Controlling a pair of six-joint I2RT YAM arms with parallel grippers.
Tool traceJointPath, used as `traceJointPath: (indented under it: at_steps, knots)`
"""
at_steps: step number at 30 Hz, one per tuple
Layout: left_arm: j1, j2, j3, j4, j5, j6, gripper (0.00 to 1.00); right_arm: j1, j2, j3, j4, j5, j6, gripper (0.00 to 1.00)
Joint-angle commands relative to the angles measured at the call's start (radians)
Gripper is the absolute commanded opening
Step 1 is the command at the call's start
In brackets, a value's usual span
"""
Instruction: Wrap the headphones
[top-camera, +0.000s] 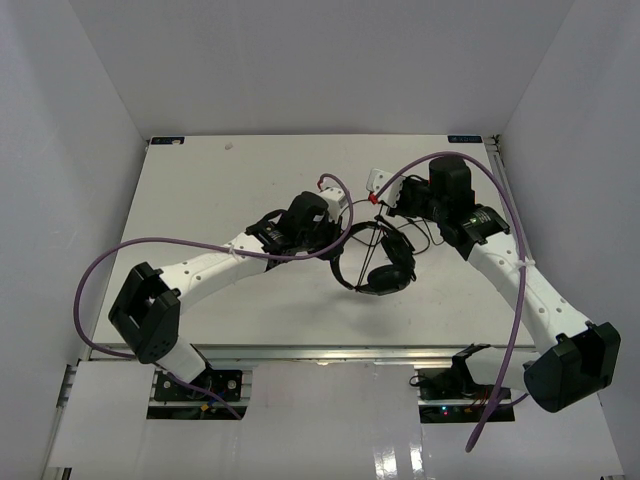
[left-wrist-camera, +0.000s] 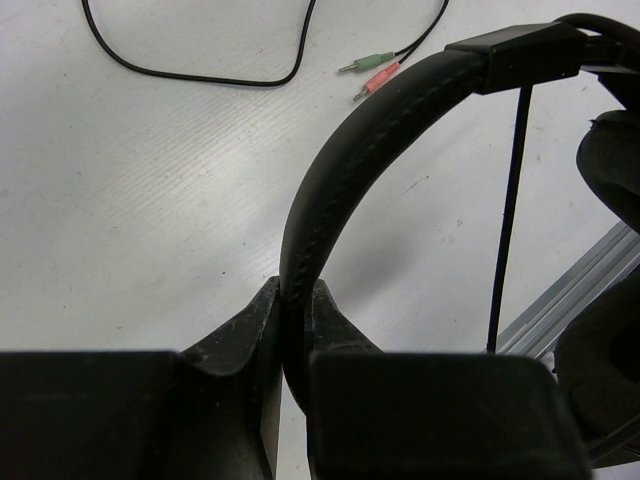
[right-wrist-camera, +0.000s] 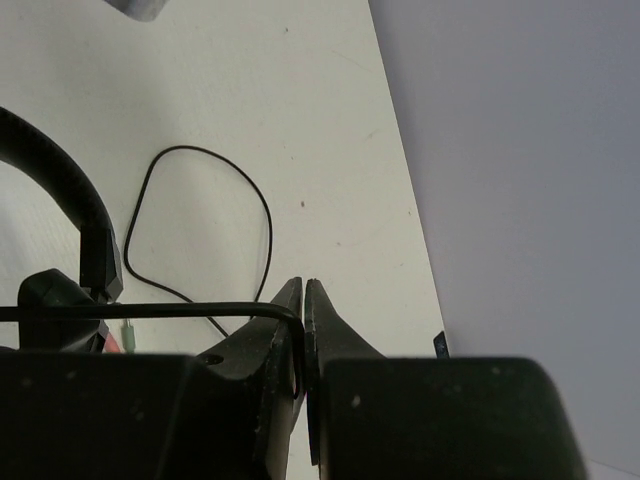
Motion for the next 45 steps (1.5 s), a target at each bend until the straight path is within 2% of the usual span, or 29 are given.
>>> traceJointPath:
  at_steps: [1,13,22,35,45]
  knots:
    - [-0.024,-0.046,-0.021,-0.036,0.086,0.065,0.00,-0.030,0.001,0.096,0.094,-0.026,0.087,0.09]
    - [-0.032,-0.003,0.017,-0.035,0.128,0.069,0.00,-0.031,0.011,0.072,0.099,-0.037,0.107,0.10]
    - [-0.039,-0.067,-0.002,-0.035,0.114,0.069,0.00,-0.085,0.036,0.027,0.119,-0.065,0.151,0.10]
    - [-0.040,-0.150,-0.010,-0.052,0.073,0.070,0.00,-0.186,-0.024,-0.114,0.114,-0.209,0.249,0.10]
    - [-0.038,-0.194,0.114,-0.109,0.073,0.057,0.00,-0.219,-0.048,-0.194,0.118,-0.460,0.402,0.10]
